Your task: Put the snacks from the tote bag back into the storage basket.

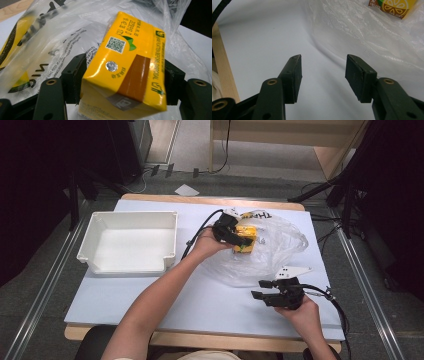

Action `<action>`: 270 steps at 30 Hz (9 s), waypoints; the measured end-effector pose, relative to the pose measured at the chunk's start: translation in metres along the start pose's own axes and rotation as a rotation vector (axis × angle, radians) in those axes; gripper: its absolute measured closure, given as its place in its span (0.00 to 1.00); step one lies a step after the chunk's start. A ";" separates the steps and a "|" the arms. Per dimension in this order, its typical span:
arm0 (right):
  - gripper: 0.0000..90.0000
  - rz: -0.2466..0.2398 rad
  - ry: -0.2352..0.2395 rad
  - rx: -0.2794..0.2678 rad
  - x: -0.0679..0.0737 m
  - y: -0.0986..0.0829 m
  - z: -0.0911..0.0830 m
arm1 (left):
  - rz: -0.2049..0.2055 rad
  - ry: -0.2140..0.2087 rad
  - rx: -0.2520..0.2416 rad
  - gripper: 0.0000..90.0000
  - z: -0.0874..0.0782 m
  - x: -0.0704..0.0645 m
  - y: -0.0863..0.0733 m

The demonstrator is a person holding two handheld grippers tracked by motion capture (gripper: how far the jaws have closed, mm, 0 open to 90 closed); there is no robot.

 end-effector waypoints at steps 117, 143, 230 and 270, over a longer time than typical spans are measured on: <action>0.55 0.012 0.023 0.002 -0.006 0.000 0.012 | 0.003 0.110 0.009 0.59 -0.158 -0.038 -0.001; 0.55 0.000 0.030 0.006 -0.007 0.001 0.013 | -0.024 0.159 -0.002 0.58 -0.192 -0.027 -0.011; 0.55 -0.010 0.040 0.013 -0.007 0.001 0.016 | -0.123 0.418 -0.008 0.58 -0.272 0.048 -0.067; 0.55 -0.018 0.031 0.034 -0.002 -0.004 0.017 | -0.107 0.430 0.052 0.58 -0.214 0.090 -0.094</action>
Point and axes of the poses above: each handheld gripper's, and its own axes: z roughly forward along the jaws, y roughly out of its top, x roughly to its left, the point moved 2 cm from there along z, roughly forward along the jaws, and after that the axes turned 6 degrees about -x, right-handed, at the moved point
